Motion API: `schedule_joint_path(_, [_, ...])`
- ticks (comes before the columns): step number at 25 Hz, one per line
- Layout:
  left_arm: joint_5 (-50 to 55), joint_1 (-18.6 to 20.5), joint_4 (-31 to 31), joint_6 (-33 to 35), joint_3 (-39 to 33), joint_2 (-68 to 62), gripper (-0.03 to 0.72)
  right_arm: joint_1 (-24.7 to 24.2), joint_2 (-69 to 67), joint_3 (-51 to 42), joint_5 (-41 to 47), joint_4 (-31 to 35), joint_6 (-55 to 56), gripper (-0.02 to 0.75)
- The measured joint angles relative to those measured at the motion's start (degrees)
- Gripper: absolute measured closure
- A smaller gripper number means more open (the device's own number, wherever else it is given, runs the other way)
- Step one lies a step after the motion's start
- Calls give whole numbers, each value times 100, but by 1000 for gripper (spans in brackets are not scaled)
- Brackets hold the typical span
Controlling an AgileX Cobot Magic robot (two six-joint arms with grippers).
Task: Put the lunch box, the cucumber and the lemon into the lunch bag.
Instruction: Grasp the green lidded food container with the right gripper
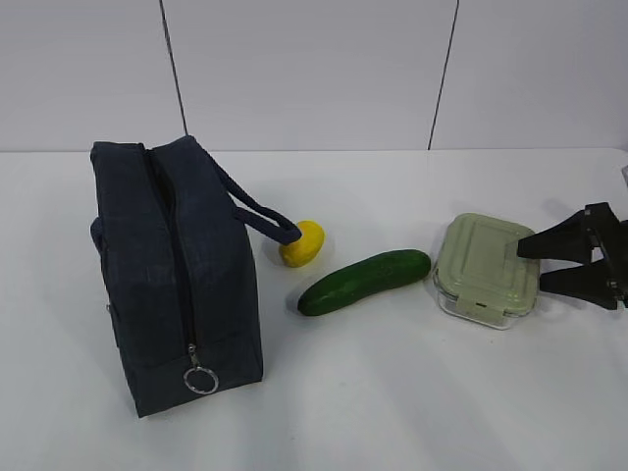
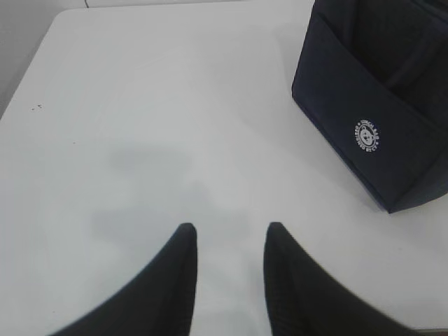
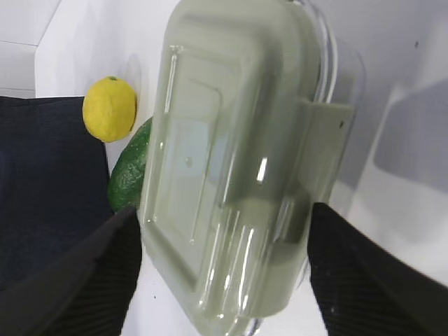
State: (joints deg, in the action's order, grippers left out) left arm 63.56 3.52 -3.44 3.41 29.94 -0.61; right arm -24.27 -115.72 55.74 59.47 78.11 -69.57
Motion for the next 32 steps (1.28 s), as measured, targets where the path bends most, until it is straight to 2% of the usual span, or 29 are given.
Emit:
schedule_joint_path(18, [0, 0, 0, 0, 0, 0, 453, -3, -107, 93, -140, -40, -26, 177])
schedule_joint_path(32, [0, 0, 0, 0, 0, 0, 453, -3, -527, 348, 155, 52, -106, 178])
